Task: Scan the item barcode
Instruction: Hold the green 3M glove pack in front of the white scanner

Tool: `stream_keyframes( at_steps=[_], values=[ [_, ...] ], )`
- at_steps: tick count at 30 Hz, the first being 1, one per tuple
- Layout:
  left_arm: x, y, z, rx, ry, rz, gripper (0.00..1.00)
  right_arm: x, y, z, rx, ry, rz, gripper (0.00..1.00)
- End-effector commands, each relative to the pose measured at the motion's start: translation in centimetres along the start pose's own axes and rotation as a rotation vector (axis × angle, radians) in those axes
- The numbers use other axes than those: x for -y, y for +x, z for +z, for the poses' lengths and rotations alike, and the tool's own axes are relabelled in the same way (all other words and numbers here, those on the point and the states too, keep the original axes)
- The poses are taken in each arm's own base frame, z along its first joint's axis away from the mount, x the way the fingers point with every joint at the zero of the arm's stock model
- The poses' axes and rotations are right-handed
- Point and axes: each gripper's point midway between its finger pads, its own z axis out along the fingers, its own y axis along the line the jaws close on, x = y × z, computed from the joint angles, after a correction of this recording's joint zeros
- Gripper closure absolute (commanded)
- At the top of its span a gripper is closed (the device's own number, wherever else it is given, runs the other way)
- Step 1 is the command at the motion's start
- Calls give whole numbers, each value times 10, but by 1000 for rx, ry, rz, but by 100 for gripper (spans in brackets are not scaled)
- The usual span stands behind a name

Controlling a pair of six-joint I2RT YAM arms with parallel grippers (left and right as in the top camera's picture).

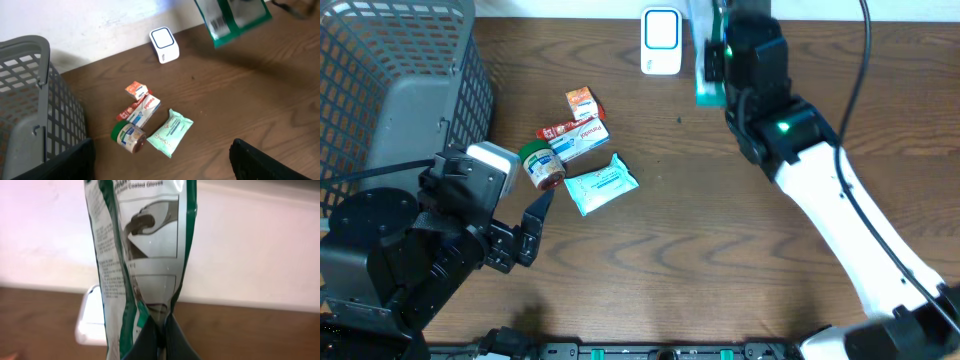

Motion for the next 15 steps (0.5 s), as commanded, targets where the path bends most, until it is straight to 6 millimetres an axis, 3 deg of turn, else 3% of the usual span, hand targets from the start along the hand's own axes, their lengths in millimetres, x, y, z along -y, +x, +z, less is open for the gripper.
stream_keyframes(
  at_steps=[1, 6, 11, 15],
  values=[
    [-2, -1, -1, 4, -13, -6, 14, -12, 19, 29, -6, 203, -280, 99],
    [-2, -1, -1, 4, -13, -6, 14, -55, 15, 51, 124, 333, -479, 99],
    [-2, -1, -1, 4, -13, -6, 14, -111, 36, 75, 219, 484, -767, 99],
    [-2, -1, -1, 4, -13, -6, 14, -133, 48, 89, 238, 516, -889, 99]
  ],
)
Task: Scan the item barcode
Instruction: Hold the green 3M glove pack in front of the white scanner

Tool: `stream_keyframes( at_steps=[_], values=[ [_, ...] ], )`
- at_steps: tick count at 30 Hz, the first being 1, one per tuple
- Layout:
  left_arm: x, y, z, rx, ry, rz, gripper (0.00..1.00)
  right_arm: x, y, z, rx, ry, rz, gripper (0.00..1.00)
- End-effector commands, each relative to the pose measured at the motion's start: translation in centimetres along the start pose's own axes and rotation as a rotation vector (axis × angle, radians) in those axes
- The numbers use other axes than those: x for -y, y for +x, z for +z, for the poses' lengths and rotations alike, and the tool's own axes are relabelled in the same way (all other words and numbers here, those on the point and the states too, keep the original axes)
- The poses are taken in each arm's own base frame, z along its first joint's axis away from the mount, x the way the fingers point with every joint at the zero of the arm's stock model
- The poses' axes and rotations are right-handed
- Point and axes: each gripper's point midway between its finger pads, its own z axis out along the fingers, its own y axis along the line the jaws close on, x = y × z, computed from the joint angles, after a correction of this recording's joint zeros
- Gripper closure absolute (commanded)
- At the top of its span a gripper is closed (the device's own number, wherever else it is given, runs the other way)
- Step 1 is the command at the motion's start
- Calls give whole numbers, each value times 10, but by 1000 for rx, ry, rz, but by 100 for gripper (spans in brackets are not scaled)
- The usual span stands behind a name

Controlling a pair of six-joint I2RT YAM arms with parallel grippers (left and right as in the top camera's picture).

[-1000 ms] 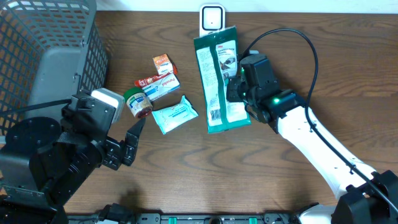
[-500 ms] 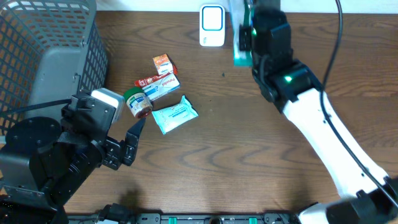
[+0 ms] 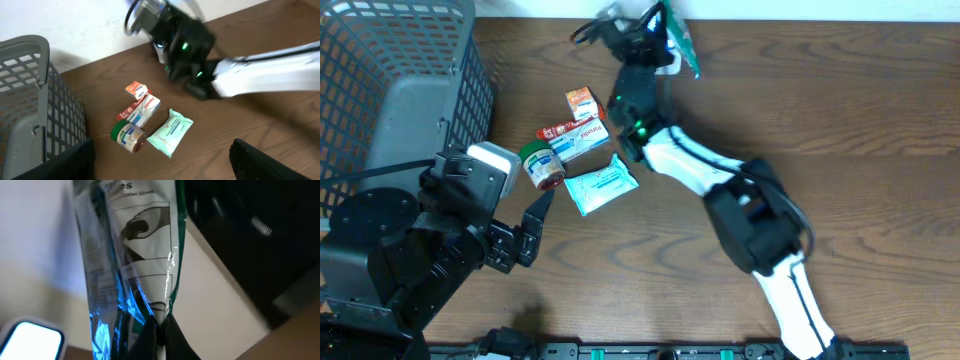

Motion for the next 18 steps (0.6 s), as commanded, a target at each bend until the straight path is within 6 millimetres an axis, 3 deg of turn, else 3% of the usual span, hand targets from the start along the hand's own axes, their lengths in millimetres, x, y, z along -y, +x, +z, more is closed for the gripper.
stream_keyframes(
  at_steps=[1, 9, 14, 18],
  values=[
    [-2, -2, -1, 5, -13, -6, 14, -6, -8, 2, 3, 59, -213, 99],
    [-2, -2, -1, 5, -13, -6, 14, 8, -56, 12, 219, 66, -159, 99],
    [-2, -2, -1, 5, -13, -6, 14, -15, -74, 7, 361, -13, -222, 99],
    [-2, -2, -1, 5, -13, -6, 14, -38, -73, 4, 416, -43, -331, 99]
  ],
)
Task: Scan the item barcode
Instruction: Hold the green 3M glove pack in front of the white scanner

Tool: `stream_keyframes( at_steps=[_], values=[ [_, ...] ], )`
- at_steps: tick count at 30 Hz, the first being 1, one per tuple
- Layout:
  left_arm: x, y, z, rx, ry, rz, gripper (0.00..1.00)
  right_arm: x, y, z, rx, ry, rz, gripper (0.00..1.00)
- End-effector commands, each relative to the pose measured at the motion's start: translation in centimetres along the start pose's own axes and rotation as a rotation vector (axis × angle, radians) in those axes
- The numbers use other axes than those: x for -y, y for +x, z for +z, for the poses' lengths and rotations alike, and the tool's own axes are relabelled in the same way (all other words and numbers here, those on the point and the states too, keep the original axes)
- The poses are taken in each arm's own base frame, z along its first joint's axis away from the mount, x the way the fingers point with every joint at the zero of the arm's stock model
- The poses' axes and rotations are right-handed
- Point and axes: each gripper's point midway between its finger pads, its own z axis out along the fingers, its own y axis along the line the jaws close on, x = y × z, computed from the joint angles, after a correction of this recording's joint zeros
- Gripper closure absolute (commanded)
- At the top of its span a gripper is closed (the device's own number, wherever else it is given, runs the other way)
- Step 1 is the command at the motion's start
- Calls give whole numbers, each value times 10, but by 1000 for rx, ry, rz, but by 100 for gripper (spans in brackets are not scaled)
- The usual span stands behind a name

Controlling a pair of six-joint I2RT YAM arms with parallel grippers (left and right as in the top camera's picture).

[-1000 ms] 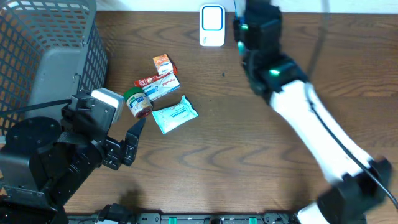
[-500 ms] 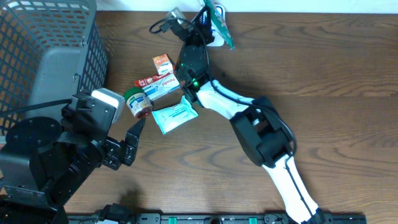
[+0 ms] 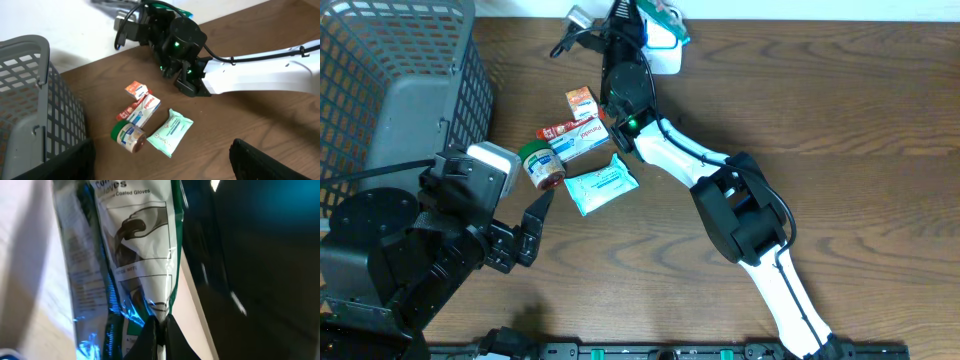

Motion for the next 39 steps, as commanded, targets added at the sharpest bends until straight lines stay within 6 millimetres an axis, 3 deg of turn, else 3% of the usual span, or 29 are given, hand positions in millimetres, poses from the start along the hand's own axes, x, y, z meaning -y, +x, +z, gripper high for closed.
stream_keyframes(
  at_steps=[1, 3, 9, 16, 21, 39],
  values=[
    [-2, -2, -1, 5, -13, -6, 14, -8, -15, 2, 114, -7, -97, 99],
    [-2, -1, -1, 5, -13, -6, 14, -14, -9, 4, 115, -7, -124, 99],
    [-2, -2, -1, 5, -13, -6, 14, -5, 9, 11, 123, 82, -183, 99],
    [-2, -1, -1, 5, -13, -6, 14, -16, 30, 18, 101, 77, -202, 99],
    [-2, -2, -1, 5, -13, -6, 14, -30, 35, 19, 95, 32, -216, 99],
    [-2, -2, -1, 5, -13, -6, 14, -38, 55, 25, 78, 20, -202, 99]
  ],
)
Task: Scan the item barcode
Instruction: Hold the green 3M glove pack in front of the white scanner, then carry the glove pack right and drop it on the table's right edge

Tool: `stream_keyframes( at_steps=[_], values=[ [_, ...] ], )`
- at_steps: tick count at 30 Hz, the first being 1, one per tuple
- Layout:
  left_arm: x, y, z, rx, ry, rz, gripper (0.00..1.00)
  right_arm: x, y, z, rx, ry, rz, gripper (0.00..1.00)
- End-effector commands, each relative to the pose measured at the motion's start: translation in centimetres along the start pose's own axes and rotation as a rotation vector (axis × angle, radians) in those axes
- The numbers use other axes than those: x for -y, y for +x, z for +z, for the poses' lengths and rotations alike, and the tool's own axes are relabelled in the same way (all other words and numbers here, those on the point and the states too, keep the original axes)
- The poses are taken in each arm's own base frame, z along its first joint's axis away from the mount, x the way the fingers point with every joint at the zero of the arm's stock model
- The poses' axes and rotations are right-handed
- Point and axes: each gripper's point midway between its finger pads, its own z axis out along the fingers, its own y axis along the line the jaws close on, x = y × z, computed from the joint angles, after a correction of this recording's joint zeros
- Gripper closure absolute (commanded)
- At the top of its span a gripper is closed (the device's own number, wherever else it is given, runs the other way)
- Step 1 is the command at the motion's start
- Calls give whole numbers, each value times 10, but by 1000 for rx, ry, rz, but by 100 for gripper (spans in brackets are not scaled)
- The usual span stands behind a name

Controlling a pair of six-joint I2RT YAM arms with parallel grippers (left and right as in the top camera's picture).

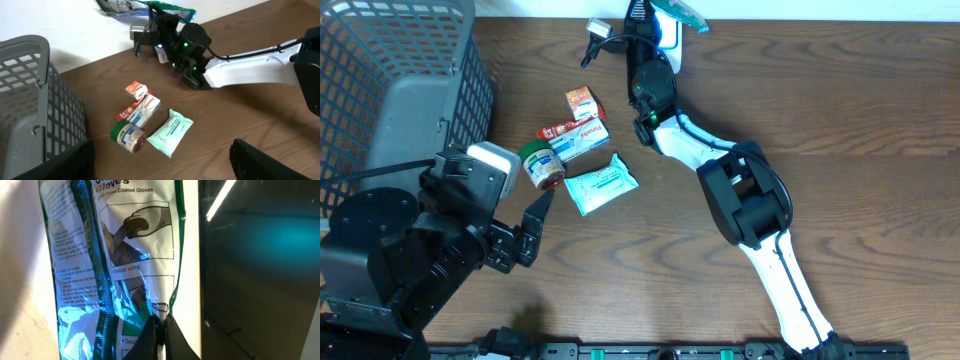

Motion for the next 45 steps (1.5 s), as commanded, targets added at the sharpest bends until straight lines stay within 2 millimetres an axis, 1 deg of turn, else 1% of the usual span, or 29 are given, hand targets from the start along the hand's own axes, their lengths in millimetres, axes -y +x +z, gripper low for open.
stream_keyframes(
  at_steps=[1, 6, 8, 9, 11, 13, 16, 20, 22, 24, 26, 27, 28, 30, 33, 37, 43, 45],
  values=[
    [-2, -2, -1, 5, -13, -6, 14, -6, 6, 3, 1, 2, 27, 99],
    [-2, -2, -1, 5, -13, -6, 14, -5, 7, 3, 0, 12, 33, 99],
    [-2, -2, -1, 5, -13, -6, 14, -1, 9, 3, -9, 24, 84, 99],
    [-2, -2, -1, 5, -13, -6, 14, -4, 13, 3, -34, 17, 131, 99],
    [-2, -2, -1, 5, -13, -6, 14, -16, 21, 2, -83, -25, 150, 99],
    [-2, -2, -1, 5, -13, -6, 14, -23, 26, 2, -114, -51, 170, 99],
    [-2, -2, -1, 5, -13, -6, 14, -23, 28, 2, -122, -47, 217, 99],
    [-2, -2, -1, 5, -13, -6, 14, -23, 28, 2, -122, -47, 222, 99],
    [-2, -2, -1, 5, -13, -6, 14, -19, 29, 2, -128, -29, 232, 99],
    [-2, -1, -1, 5, -13, -6, 14, 4, 34, 2, -141, 65, 291, 99],
    [-2, -2, -1, 5, -13, -6, 14, 42, 49, -1, -219, 209, 399, 99],
    [-2, -2, -1, 5, -13, -6, 14, 60, 61, -1, -286, 270, 447, 99],
    [-2, -2, -1, 5, -13, -6, 14, 81, 79, -1, -382, 337, 503, 99],
    [-2, -2, -1, 5, -13, -6, 14, 108, 105, -2, -517, 412, 576, 99],
    [-2, -2, -1, 5, -13, -6, 14, 157, 141, -9, -724, 505, 687, 99],
    [-2, -2, -1, 5, -13, -6, 14, 181, 170, -15, -919, 470, 673, 99],
    [-2, -2, -1, 5, -13, -6, 14, 190, 214, -28, -1152, 382, 520, 99],
    [-2, -2, -1, 5, -13, -6, 14, 198, 232, -35, -1211, 412, 543, 99]
  ],
)
